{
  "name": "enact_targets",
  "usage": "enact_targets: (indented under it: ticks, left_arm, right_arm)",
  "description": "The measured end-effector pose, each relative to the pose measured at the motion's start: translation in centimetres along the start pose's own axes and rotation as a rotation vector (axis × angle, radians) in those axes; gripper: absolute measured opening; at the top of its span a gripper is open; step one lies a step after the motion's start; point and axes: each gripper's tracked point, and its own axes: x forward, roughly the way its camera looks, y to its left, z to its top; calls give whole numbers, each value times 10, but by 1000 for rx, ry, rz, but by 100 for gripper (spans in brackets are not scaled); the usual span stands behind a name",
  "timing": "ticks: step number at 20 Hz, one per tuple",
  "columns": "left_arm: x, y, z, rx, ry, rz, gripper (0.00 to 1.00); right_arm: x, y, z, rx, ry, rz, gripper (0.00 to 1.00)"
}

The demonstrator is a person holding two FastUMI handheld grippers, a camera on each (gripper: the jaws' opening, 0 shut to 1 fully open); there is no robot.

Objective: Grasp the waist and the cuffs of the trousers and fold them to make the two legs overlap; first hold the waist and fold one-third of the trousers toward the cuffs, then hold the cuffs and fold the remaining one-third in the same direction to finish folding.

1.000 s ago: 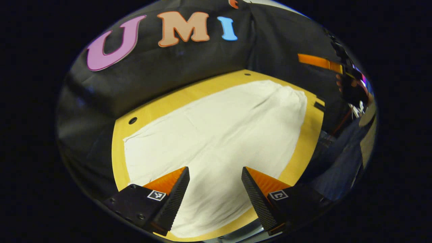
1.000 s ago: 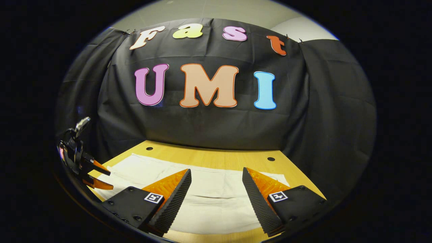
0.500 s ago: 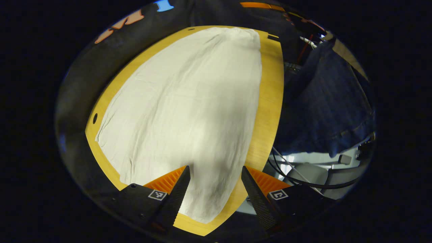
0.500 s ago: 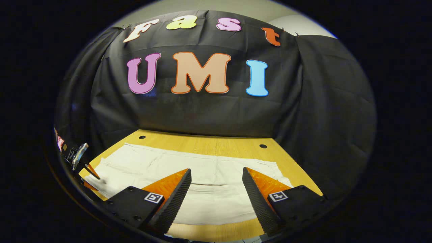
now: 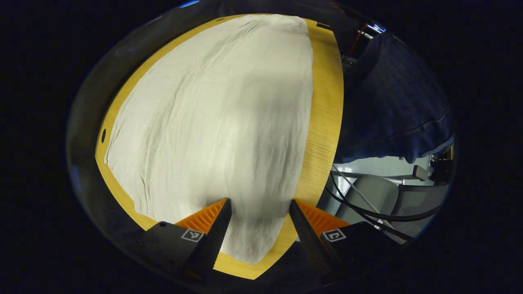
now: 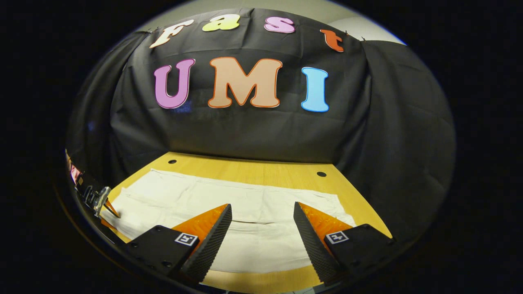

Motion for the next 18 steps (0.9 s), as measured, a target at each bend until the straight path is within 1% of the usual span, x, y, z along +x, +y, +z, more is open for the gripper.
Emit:
enact_targets:
  ticks: [5, 9, 10, 13, 14, 15, 16, 18]
  left_arm:
    - [2, 0, -1, 11, 48, -26, 88]
    - [1, 5, 0, 25, 68, -26, 79]
    - [1, 7, 1, 17, 76, -23, 70]
    - [4, 12, 2, 9, 91, -14, 51]
    - [5, 16, 4, 6, 87, -2, 37]
    - [4, 19, 5, -7, 84, 9, 28]
    - [5, 22, 5, -21, 83, 18, 11]
    - [4, 20, 7, -52, 68, 8, 0]
  right_arm:
    - [14, -12, -13, 37, 51, 15, 98]
    - [17, -25, -24, 30, 86, 20, 98]
    - [18, -28, -25, 26, 93, 25, 97]
    - [21, -38, -30, -18, 116, 45, 97]
    - [21, -42, -31, -39, 123, 54, 97]
    - [21, -45, -34, -57, 135, 67, 97]
    - [22, -49, -38, -72, 147, 79, 97]
    - [23, -54, -47, -100, 176, 110, 97]
